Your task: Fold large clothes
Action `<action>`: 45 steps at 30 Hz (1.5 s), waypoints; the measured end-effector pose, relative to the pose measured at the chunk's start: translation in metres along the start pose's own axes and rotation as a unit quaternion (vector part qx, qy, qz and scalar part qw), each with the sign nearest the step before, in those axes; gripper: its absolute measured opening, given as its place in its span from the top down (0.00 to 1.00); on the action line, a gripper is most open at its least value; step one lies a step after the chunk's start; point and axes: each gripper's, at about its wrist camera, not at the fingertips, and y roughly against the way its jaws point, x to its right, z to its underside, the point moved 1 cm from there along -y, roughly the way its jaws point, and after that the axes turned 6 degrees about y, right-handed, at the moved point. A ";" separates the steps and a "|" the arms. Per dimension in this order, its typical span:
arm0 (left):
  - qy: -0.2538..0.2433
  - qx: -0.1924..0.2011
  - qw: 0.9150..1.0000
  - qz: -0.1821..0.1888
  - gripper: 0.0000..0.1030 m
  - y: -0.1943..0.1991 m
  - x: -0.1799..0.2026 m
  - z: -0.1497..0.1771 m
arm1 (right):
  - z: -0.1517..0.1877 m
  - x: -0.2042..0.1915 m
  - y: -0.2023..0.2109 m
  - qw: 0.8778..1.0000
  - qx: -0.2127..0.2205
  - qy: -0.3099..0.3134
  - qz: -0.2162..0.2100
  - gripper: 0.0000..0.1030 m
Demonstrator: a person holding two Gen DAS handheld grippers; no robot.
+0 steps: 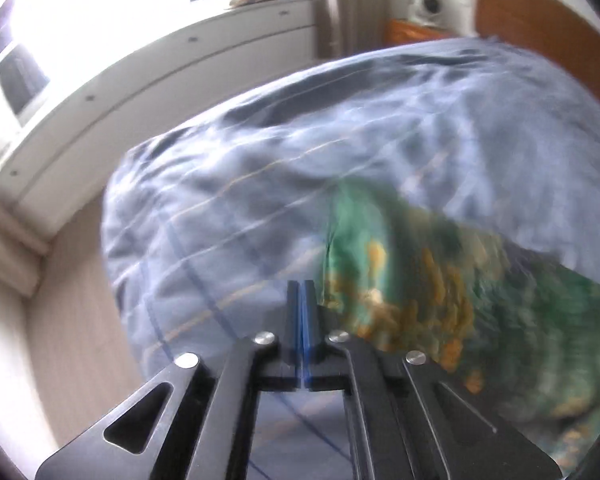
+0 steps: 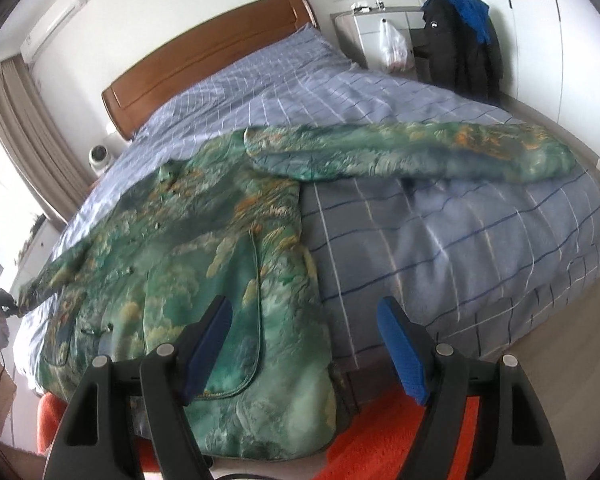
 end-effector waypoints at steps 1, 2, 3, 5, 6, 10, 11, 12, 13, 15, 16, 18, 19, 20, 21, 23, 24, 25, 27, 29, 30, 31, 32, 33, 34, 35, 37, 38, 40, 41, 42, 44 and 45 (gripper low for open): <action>0.007 -0.004 1.000 -0.005 1.00 -0.009 -0.006 0.002 | 0.000 0.000 -0.001 1.000 -0.005 0.001 0.002 0.28; 0.020 -0.012 1.000 -0.004 1.00 -0.018 -0.016 0.003 | 0.000 0.001 -0.001 1.000 -0.010 0.002 0.003 0.28; 0.039 -0.032 0.999 0.008 0.98 -0.025 -0.027 0.006 | -0.001 0.001 -0.002 1.000 -0.015 0.001 0.004 0.28; 0.054 -0.058 0.996 0.030 0.91 -0.026 -0.046 0.014 | -0.002 0.005 -0.005 1.000 -0.026 -0.006 -0.004 0.28; 0.048 -0.063 0.996 0.050 0.77 -0.020 -0.051 0.023 | -0.003 0.007 -0.006 0.999 -0.031 -0.011 -0.012 0.28; -0.012 -0.050 0.987 0.153 0.32 0.030 -0.050 0.071 | -0.005 0.018 -0.025 0.994 -0.077 -0.032 -0.076 0.16; -0.036 -0.060 0.979 0.189 0.31 0.042 -0.047 0.084 | -0.004 0.019 -0.031 0.991 -0.090 -0.036 -0.091 0.16; -0.074 -0.085 0.964 0.240 0.30 0.060 -0.034 0.105 | -0.003 0.021 -0.041 0.987 -0.109 -0.038 -0.110 0.16; -0.106 -0.103 0.950 0.276 0.28 0.073 -0.023 0.124 | -0.002 0.022 -0.049 0.984 -0.123 -0.038 -0.120 0.16; -0.190 -0.129 0.917 0.325 0.20 0.100 0.009 0.169 | 0.001 0.021 -0.068 0.976 -0.157 -0.029 -0.149 0.16; -0.222 -0.127 0.908 0.330 0.18 0.110 0.021 0.186 | 0.001 0.020 -0.077 0.973 -0.170 -0.022 -0.157 0.16; -0.290 -0.121 0.889 0.333 0.18 0.128 0.051 0.222 | 0.002 0.016 -0.091 0.968 -0.190 -0.004 -0.163 0.16; -0.312 -0.120 0.881 0.334 0.18 0.133 0.061 0.234 | 0.003 0.014 -0.095 0.965 -0.197 -0.001 -0.173 0.16; -0.335 -0.120 0.873 0.333 0.18 0.138 0.075 0.246 | 0.003 0.011 -0.100 0.961 -0.206 0.003 -0.187 0.17; -0.346 -0.122 0.869 0.333 0.18 0.135 0.082 0.250 | 0.003 0.008 -0.101 0.958 -0.211 0.006 -0.196 0.32; -0.362 -0.137 0.856 0.342 0.18 0.131 0.097 0.257 | 0.003 -0.001 -0.104 0.955 -0.225 0.039 -0.190 0.59; -0.369 -0.153 0.850 0.344 0.18 0.131 0.102 0.261 | 0.002 -0.004 -0.103 0.957 -0.225 0.057 -0.176 0.74; -0.372 -0.164 0.846 0.345 0.24 0.131 0.107 0.265 | 0.000 -0.007 -0.101 0.957 -0.226 0.070 -0.170 0.80; -0.376 -0.175 0.844 0.340 0.41 0.133 0.111 0.275 | -0.007 -0.012 -0.095 0.958 -0.224 0.089 -0.157 0.83; -0.383 -0.176 0.837 0.349 0.66 0.142 0.115 0.287 | -0.016 -0.016 -0.087 0.958 -0.219 0.112 -0.146 0.84; -0.385 -0.177 0.834 0.353 0.73 0.146 0.113 0.293 | -0.020 -0.016 -0.084 0.958 -0.218 0.117 -0.144 0.84; -0.385 -0.182 0.829 0.362 0.79 0.151 0.112 0.294 | -0.024 -0.016 -0.083 0.958 -0.217 0.120 -0.142 0.84; -0.384 -0.189 0.823 0.375 0.81 0.156 0.112 0.297 | -0.027 -0.014 -0.081 0.958 -0.218 0.124 -0.136 0.84; -0.386 -0.193 0.815 0.387 0.81 0.165 0.110 0.300 | -0.030 -0.012 -0.080 0.959 -0.218 0.128 -0.127 0.84; -0.394 -0.192 0.806 0.398 0.82 0.174 0.107 0.305 | -0.032 -0.008 -0.078 0.960 -0.217 0.128 -0.119 0.84; -0.398 -0.192 0.802 0.402 0.82 0.178 0.106 0.307 | -0.034 -0.005 -0.077 0.961 -0.217 0.125 -0.115 0.84; -0.399 -0.191 0.805 0.396 0.77 0.172 0.106 0.310 | -0.034 0.004 -0.078 0.965 -0.212 0.105 -0.111 0.84; -0.394 -0.192 0.812 0.385 0.74 0.164 0.110 0.313 | -0.033 0.004 -0.082 0.966 -0.212 0.100 -0.110 0.84; -0.379 -0.201 0.824 0.371 0.58 0.148 0.112 0.313 | -0.028 -0.008 -0.095 0.966 -0.214 0.096 -0.106 0.83; -0.369 -0.203 0.830 0.366 0.54 0.145 0.111 0.311 | -0.022 -0.011 -0.099 0.967 -0.213 0.094 -0.104 0.81; -0.360 -0.200 0.835 0.365 0.46 0.146 0.111 0.310 | -0.020 -0.014 -0.103 0.968 -0.212 0.091 -0.101 0.71; -0.352 -0.185 0.838 0.373 0.40 0.154 0.105 0.302 | -0.019 -0.010 -0.104 0.970 -0.210 0.076 -0.094 0.50; -0.348 -0.171 0.841 0.377 0.33 0.162 0.102 0.295 | -0.019 -0.008 -0.102 0.972 -0.204 0.062 -0.100 0.40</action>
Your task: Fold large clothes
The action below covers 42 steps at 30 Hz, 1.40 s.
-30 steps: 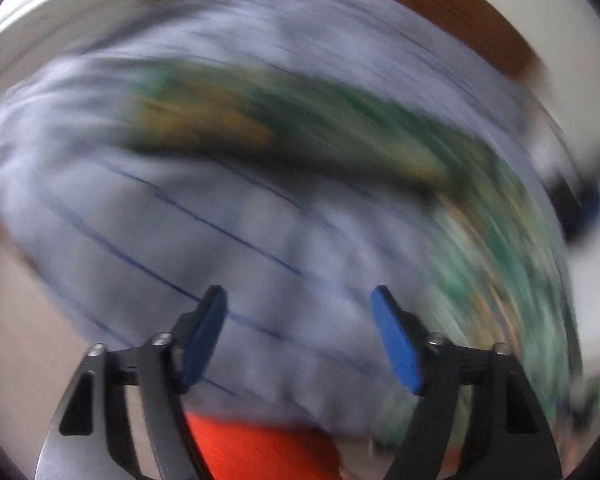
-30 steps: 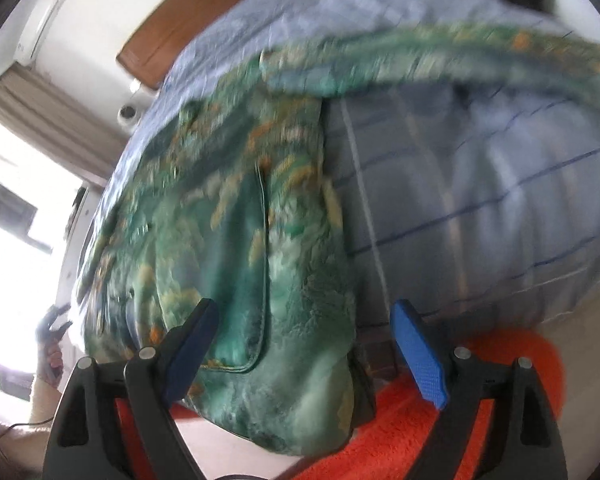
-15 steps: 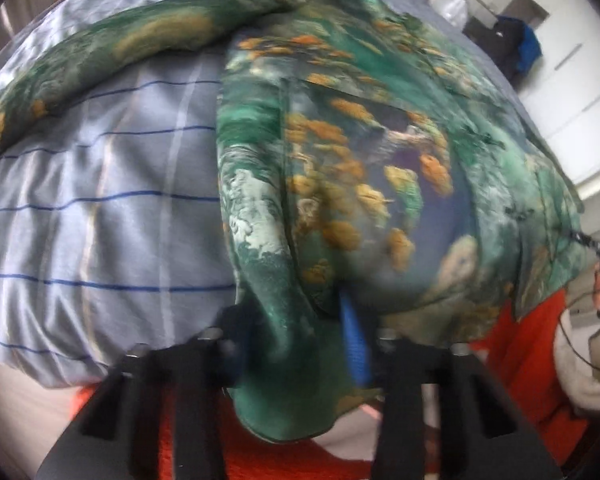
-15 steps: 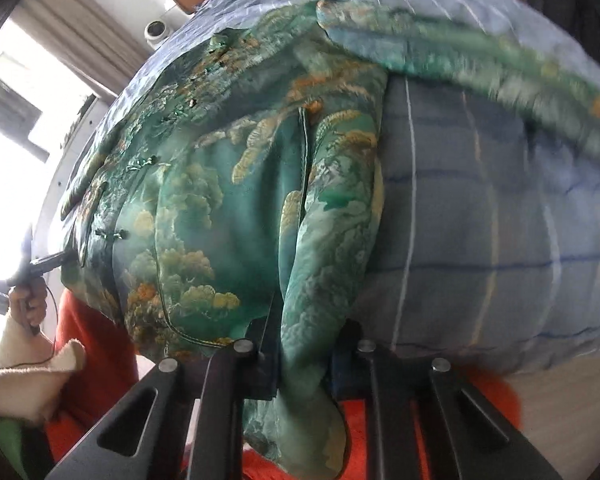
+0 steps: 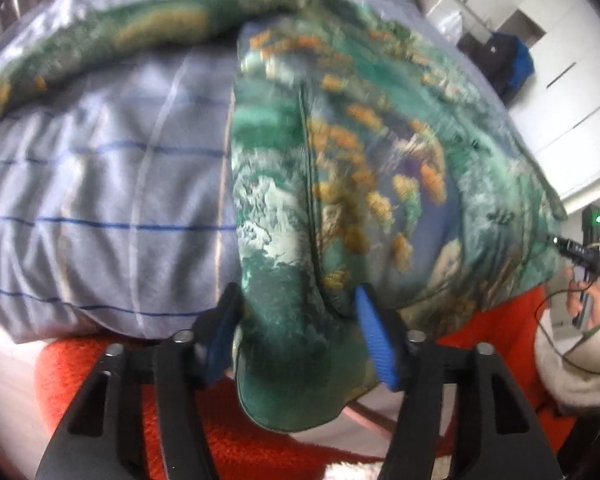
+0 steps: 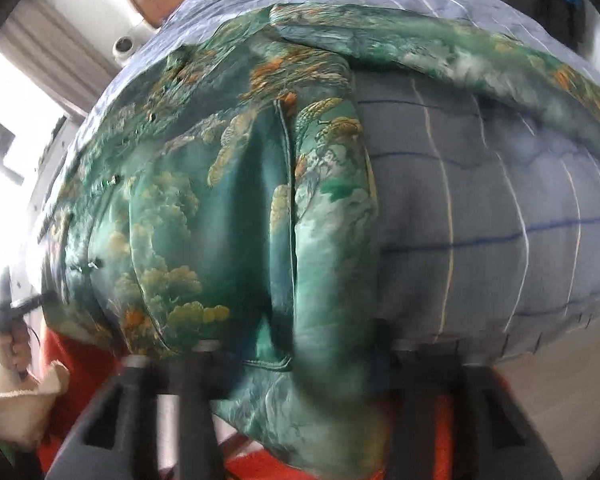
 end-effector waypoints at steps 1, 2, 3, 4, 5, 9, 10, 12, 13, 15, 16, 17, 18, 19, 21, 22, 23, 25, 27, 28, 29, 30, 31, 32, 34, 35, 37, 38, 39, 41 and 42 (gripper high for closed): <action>0.001 0.016 1.000 -0.005 0.28 0.007 0.002 -0.004 | 0.003 0.002 0.005 1.000 0.009 -0.008 -0.008 0.37; 0.004 0.034 0.999 -0.012 0.25 0.015 0.003 -0.007 | 0.005 0.005 0.011 1.000 0.018 -0.018 -0.013 0.37; 0.010 0.058 0.998 -0.021 0.19 0.026 0.002 -0.010 | 0.005 0.008 0.017 0.999 0.026 -0.027 -0.014 0.37; 0.018 0.078 0.996 -0.029 0.12 0.035 0.002 -0.014 | 0.006 0.012 0.025 0.999 0.037 -0.034 -0.014 0.37; 0.026 0.099 0.994 -0.034 0.10 0.042 0.001 -0.015 | 0.006 0.013 0.030 0.998 0.047 -0.039 -0.014 0.37; 0.079 0.185 0.978 -0.049 0.04 0.068 -0.007 -0.029 | 0.000 0.034 0.061 0.992 0.103 -0.066 0.001 0.30; 0.085 0.197 0.975 -0.057 0.03 0.074 -0.015 -0.026 | -0.005 0.042 0.067 0.990 0.117 -0.081 0.008 0.29; 0.081 0.213 0.970 -0.084 0.03 0.074 -0.013 -0.029 | -0.007 0.055 0.076 0.987 0.128 -0.098 0.013 0.29; 0.074 0.214 0.969 -0.101 0.02 0.074 -0.012 -0.029 | -0.012 0.061 0.079 0.984 0.137 -0.109 0.013 0.29; 0.050 0.201 0.970 -0.128 0.02 0.066 -0.002 -0.029 | -0.016 0.068 0.083 0.981 0.150 -0.121 0.018 0.29; 0.031 0.190 0.972 -0.136 0.02 0.059 0.006 -0.029 | -0.016 0.072 0.086 0.980 0.156 -0.125 0.020 0.29; 0.018 0.182 0.973 -0.139 0.02 0.055 0.011 -0.027 | -0.016 0.074 0.090 0.978 0.161 -0.128 0.020 0.29; 0.010 0.180 0.974 -0.139 0.02 0.053 0.015 -0.025 | -0.016 0.076 0.092 0.977 0.168 -0.132 0.019 0.29; 0.006 0.181 0.975 -0.129 0.02 0.052 0.019 -0.022 | -0.014 0.080 0.097 0.975 0.174 -0.135 0.016 0.29; 0.004 0.178 0.978 -0.109 0.02 0.051 0.024 -0.018 | -0.013 0.089 0.104 0.971 0.189 -0.147 0.010 0.29; 0.004 0.179 0.978 -0.107 0.02 0.051 0.026 -0.018 | -0.012 0.094 0.107 0.968 0.196 -0.154 0.009 0.29; 0.003 0.183 0.977 -0.112 0.02 0.053 0.028 -0.018 | -0.011 0.100 0.111 0.965 0.204 -0.164 0.007 0.29; 0.001 0.191 0.974 -0.126 0.02 0.057 0.031 -0.020 | -0.013 0.114 0.118 0.958 0.220 -0.184 0.001 0.29; 0.004 0.198 0.971 -0.131 0.02 0.063 0.031 -0.022 | -0.013 0.134 0.131 0.947 0.240 -0.214 -0.003 0.29; 0.007 0.202 0.971 -0.129 0.02 0.068 0.031 -0.024 | -0.014 0.142 0.137 0.941 0.249 -0.227 -0.005 0.29; 0.013 0.207 0.970 -0.128 0.02 0.073 0.029 -0.027 | -0.014 0.148 0.142 0.938 0.256 -0.235 -0.006 0.29; 0.017 0.210 0.969 -0.127 0.02 0.076 0.028 -0.029 | -0.014 0.154 0.147 0.934 0.262 -0.242 -0.008 0.29; 0.024 0.213 0.969 -0.126 0.02 0.080 0.026 -0.031 | -0.014 0.162 0.153 0.930 0.268 -0.251 -0.009 0.29; 0.030 0.216 0.968 -0.124 0.02 0.083 0.025 -0.033 | -0.014 0.167 0.156 0.928 0.271 -0.257 -0.009 0.29; 0.042 0.221 0.967 -0.119 0.02 0.089 0.021 -0.035 | -0.012 0.180 0.160 0.921 0.275 -0.277 -0.017 0.29; 0.048 0.222 0.967 -0.117 0.02 0.090 0.019 -0.036 | -0.011 0.186 0.160 0.917 0.275 -0.287 -0.023 0.29; 0.061 0.222 0.967 -0.112 0.02 0.090 0.016 -0.038 | -0.007 0.201 0.156 0.908 0.275 -0.315 -0.042 0.29; 0.065 0.219 0.968 -0.108 0.02 0.089 0.015 -0.039 | -0.006 0.206 0.153 0.905 0.272 -0.324 -0.049 0.29; 0.070 0.212 0.969 -0.104 0.02 0.086 0.014 -0.042 | -0.004 0.211 0.148 0.902 0.264 -0.335 -0.057 0.29; 0.080 0.205 0.971 -0.097 0.02 0.085 0.015 -0.045 | 0.000 0.219 0.136 0.897 0.253 -0.357 -0.068 0.29; 0.082 0.206 0.971 -0.092 0.02 0.085 0.016 -0.046 | 0.003 0.219 0.131 0.893 0.248 -0.366 -0.076 0.29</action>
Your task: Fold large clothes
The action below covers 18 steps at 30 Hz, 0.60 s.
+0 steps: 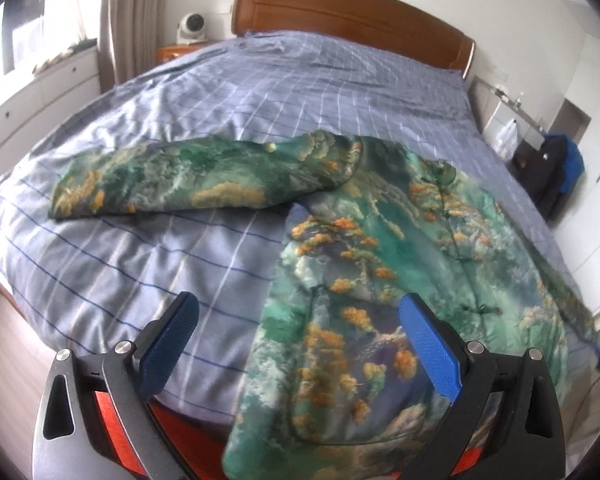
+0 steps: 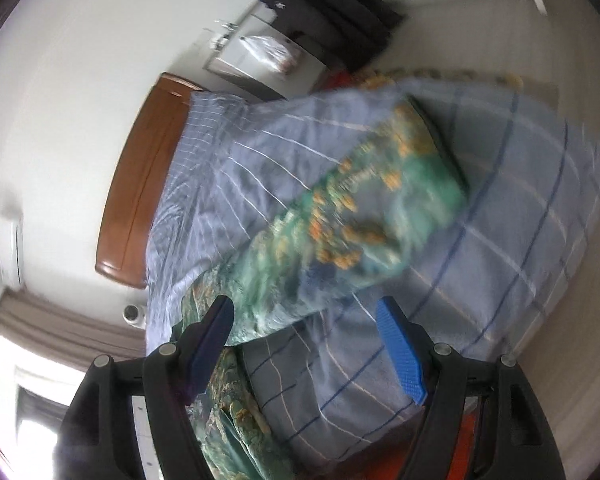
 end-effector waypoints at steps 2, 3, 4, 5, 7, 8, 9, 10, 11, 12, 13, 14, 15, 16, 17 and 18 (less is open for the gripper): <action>0.005 0.011 1.000 0.008 0.02 0.004 0.005 -0.002 | 0.007 0.002 -0.004 1.000 -0.007 -0.006 -0.010 0.29; 0.004 0.015 1.000 0.009 0.02 0.006 0.006 -0.002 | 0.011 0.001 -0.005 1.000 -0.010 -0.002 -0.012 0.29; 0.002 0.020 1.000 0.007 0.02 0.007 0.008 -0.002 | 0.017 -0.002 -0.008 1.000 -0.015 0.009 -0.012 0.29; -0.001 0.024 1.000 0.003 0.02 0.008 0.010 -0.001 | 0.020 -0.004 -0.009 1.000 -0.019 0.017 -0.011 0.29; -0.005 0.028 1.000 -0.001 0.02 0.008 0.011 0.001 | 0.027 -0.008 -0.012 0.999 -0.028 0.033 -0.006 0.29; -0.006 0.028 1.000 -0.002 0.02 0.007 0.011 0.002 | 0.031 -0.011 -0.013 0.999 -0.030 0.041 -0.005 0.29; -0.006 0.028 1.000 -0.003 0.02 0.006 0.011 0.003 | 0.033 -0.013 -0.014 0.998 -0.030 0.048 -0.004 0.29; -0.005 0.027 1.000 -0.004 0.02 0.005 0.009 0.004 | 0.036 -0.016 -0.012 0.998 -0.029 0.055 -0.003 0.29; -0.004 0.026 1.000 -0.005 0.02 0.004 0.008 0.004 | 0.038 -0.019 -0.012 0.998 -0.028 0.062 -0.003 0.29; -0.002 0.024 1.000 -0.006 0.02 0.002 0.006 0.005 | 0.039 -0.023 -0.012 0.997 -0.028 0.071 -0.002 0.29; 0.001 0.022 1.000 -0.007 0.02 0.000 0.004 0.006 | 0.041 -0.027 -0.012 0.996 -0.029 0.081 0.000 0.29; 0.004 0.020 1.000 -0.008 0.02 -0.002 0.002 0.007 | 0.043 -0.030 -0.013 0.996 -0.030 0.090 0.003 0.29; 0.010 0.018 1.000 -0.009 0.02 -0.003 -0.001 0.007 | 0.044 -0.033 -0.013 0.995 -0.031 0.098 0.005 0.29; 0.014 0.016 1.000 -0.009 0.02 -0.004 -0.002 0.008 | 0.046 -0.037 -0.014 0.994 -0.032 0.105 0.006 0.29; 0.018 0.015 1.000 -0.008 0.02 -0.005 -0.004 0.009 | 0.047 -0.039 -0.014 0.993 -0.031 0.110 0.006 0.29; 0.021 0.015 1.000 -0.007 0.02 -0.005 -0.006 0.010 | 0.048 -0.040 -0.015 0.993 -0.031 0.110 0.005 0.29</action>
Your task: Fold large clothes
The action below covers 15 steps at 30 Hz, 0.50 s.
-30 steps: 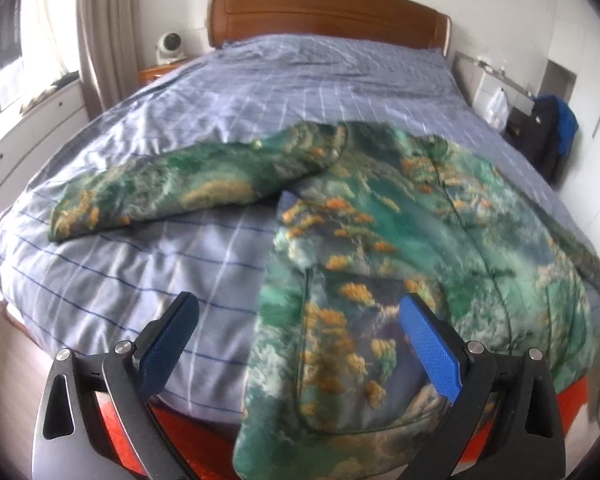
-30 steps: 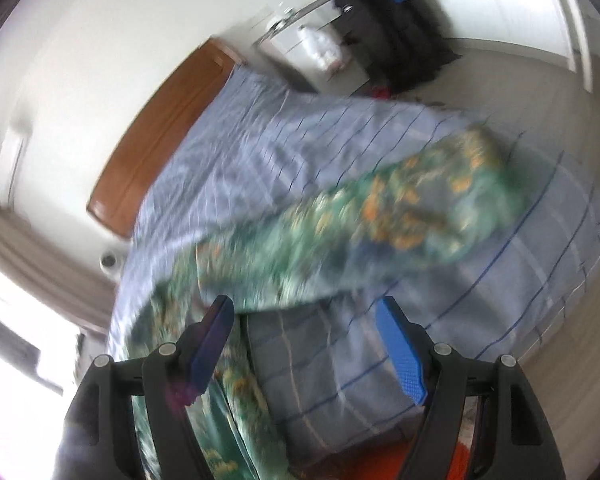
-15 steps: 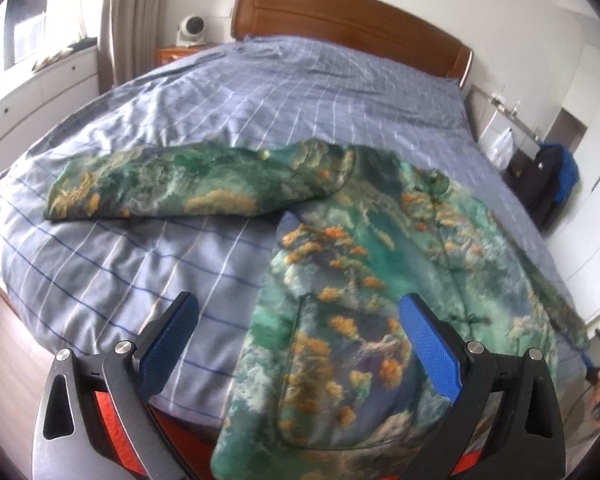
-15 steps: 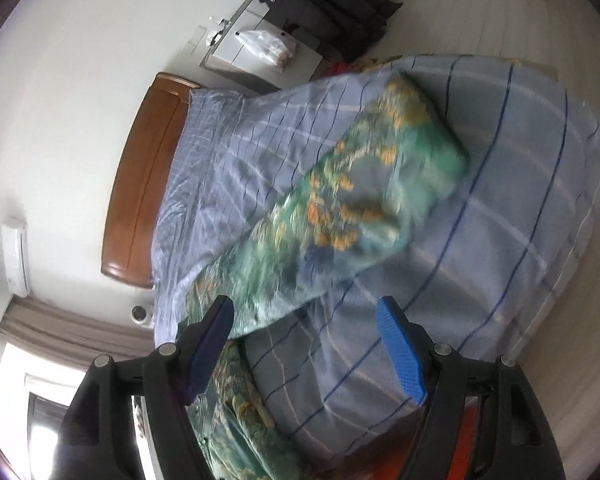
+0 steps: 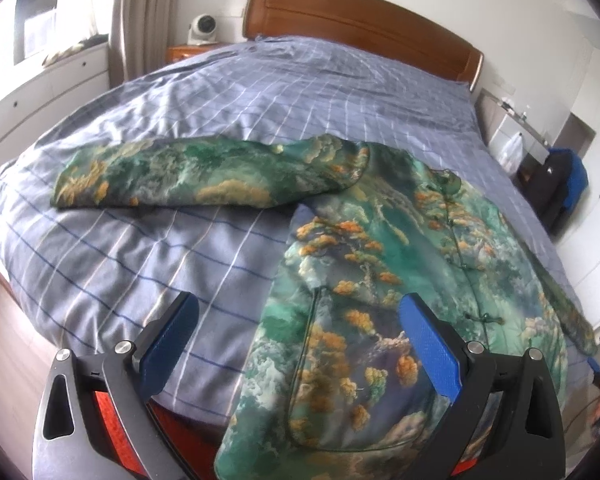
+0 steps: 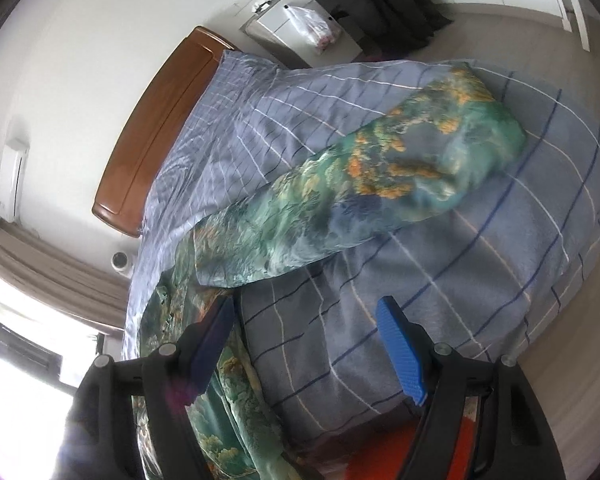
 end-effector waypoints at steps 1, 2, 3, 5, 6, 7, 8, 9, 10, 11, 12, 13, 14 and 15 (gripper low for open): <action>0.000 0.001 1.000 -0.001 0.02 0.001 -0.001 0.001 | 0.001 0.000 -0.001 1.000 0.001 -0.002 -0.002 0.29; -0.002 0.005 1.000 -0.004 0.02 0.002 -0.002 0.001 | 0.001 0.000 -0.002 1.000 0.001 -0.006 -0.003 0.29; -0.005 0.010 1.000 -0.008 0.02 0.004 -0.003 0.002 | 0.001 0.002 -0.003 1.000 0.002 -0.009 -0.003 0.29; -0.009 0.015 1.000 -0.015 0.02 0.005 -0.005 0.002 | 0.001 0.008 -0.005 1.000 0.005 -0.023 0.002 0.29; -0.010 0.017 1.000 -0.018 0.02 0.006 -0.006 0.002 | 0.000 0.013 -0.005 0.999 0.008 -0.031 0.007 0.29; -0.010 0.017 1.000 -0.019 0.02 0.007 -0.008 0.002 | 0.000 0.017 -0.005 0.999 0.009 -0.035 0.012 0.29; -0.008 0.017 1.000 -0.019 0.02 0.007 -0.009 0.001 | -0.002 0.021 -0.006 0.999 0.011 -0.034 0.020 0.29; -0.005 0.017 1.000 -0.019 0.02 0.007 -0.010 0.001 | -0.003 0.025 -0.009 0.999 0.006 -0.029 0.027 0.29; -0.001 0.017 1.000 -0.020 0.02 0.007 -0.011 0.001 | -0.004 0.030 -0.013 0.999 -0.003 -0.026 0.037 0.29; 0.003 0.017 1.000 -0.021 0.02 0.007 -0.013 0.001 | -0.005 0.037 -0.015 0.998 -0.006 -0.030 0.049 0.29; 0.005 0.016 1.000 -0.021 0.02 0.007 -0.013 0.001 | -0.007 0.045 -0.015 0.998 -0.001 -0.043 0.048 0.29; 0.008 0.015 1.000 -0.022 0.02 0.007 -0.014 0.002 | -0.009 0.054 -0.014 0.997 0.008 -0.062 0.034 0.29; 0.010 0.014 1.000 -0.022 0.02 0.006 -0.013 0.002 | -0.011 0.060 -0.012 0.996 0.017 -0.080 0.020 0.29; 0.011 0.012 1.000 -0.023 0.02 0.005 -0.013 0.003 | -0.014 0.069 -0.012 0.994 0.029 -0.104 0.005 0.29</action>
